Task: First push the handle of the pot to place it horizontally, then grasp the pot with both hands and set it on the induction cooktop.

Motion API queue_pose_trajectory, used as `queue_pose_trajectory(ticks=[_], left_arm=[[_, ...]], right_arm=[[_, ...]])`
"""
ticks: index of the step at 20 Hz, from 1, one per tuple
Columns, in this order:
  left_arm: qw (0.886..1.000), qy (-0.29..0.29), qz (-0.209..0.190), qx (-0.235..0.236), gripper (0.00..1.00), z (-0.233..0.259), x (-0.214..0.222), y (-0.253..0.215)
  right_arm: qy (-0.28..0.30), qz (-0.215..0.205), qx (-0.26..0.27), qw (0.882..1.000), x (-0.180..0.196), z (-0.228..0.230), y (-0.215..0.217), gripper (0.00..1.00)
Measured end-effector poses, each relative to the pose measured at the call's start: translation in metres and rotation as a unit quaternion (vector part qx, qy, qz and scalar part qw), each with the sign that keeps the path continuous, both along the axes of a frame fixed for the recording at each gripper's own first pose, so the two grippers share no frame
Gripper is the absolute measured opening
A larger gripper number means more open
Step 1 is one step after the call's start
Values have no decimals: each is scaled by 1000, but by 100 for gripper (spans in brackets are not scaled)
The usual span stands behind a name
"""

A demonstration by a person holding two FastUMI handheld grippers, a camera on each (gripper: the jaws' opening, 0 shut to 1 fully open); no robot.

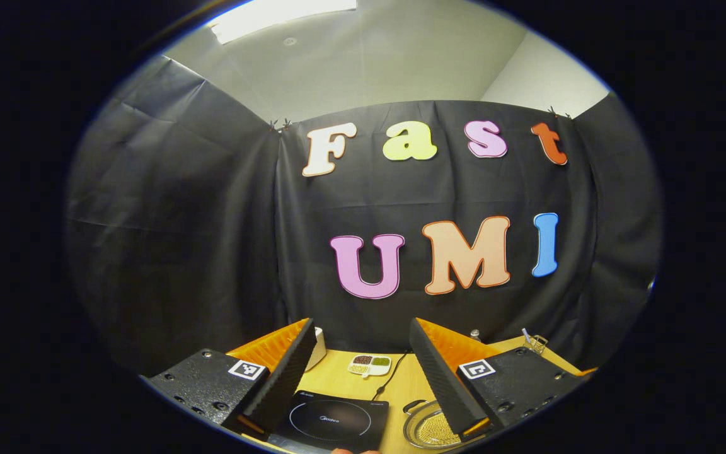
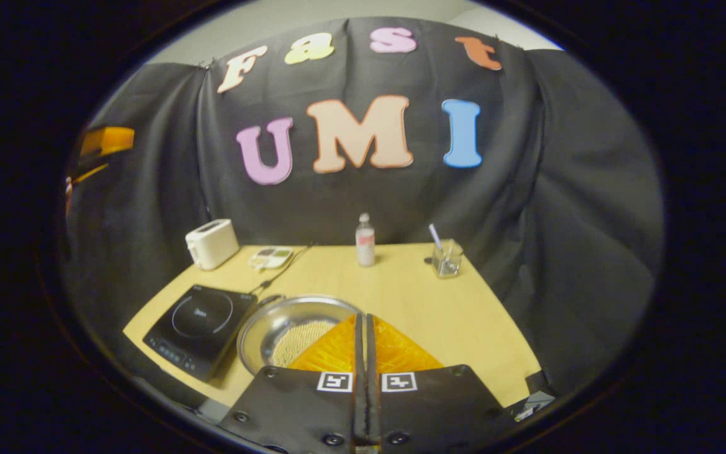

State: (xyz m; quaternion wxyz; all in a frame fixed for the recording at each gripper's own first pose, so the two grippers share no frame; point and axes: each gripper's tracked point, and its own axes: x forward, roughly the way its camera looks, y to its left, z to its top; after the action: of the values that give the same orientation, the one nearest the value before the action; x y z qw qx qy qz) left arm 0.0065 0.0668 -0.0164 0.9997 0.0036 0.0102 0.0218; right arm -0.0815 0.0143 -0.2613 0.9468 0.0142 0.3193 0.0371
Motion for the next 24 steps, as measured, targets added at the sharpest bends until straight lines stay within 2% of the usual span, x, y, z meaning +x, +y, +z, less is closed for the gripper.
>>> queue_pose_trajectory(ticks=[1,2,3,4,6,9,12,15,24], left_arm=[[1000,1,1,0,96,-1,1,2],[1000,2,2,-1,96,-1,2,3],[1000,3,3,-1,96,-2,3,4],[1000,4,5,-1,94,-4,5,6],[1000,4,8,-1,96,-5,8,8],[1000,7,10,2,96,-7,16,11],[1000,5,19,6,96,-9,21,17],[1000,6,24,4,94,-12,26,22],[1000,10,28,2,94,-19,40,29]], right_arm=[[19,11,2,1000,-7,-14,5,2],[34,20,4,999,-11,-28,9,0],[46,29,6,998,-15,-40,14,3],[59,40,7,997,-18,-50,18,0],[87,67,13,994,-31,-69,29,3],[149,113,44,981,-54,-97,53,2],[187,132,27,973,-66,-123,52,1],[219,134,42,966,-72,-138,53,3],[251,104,17,962,-66,-163,27,2]])
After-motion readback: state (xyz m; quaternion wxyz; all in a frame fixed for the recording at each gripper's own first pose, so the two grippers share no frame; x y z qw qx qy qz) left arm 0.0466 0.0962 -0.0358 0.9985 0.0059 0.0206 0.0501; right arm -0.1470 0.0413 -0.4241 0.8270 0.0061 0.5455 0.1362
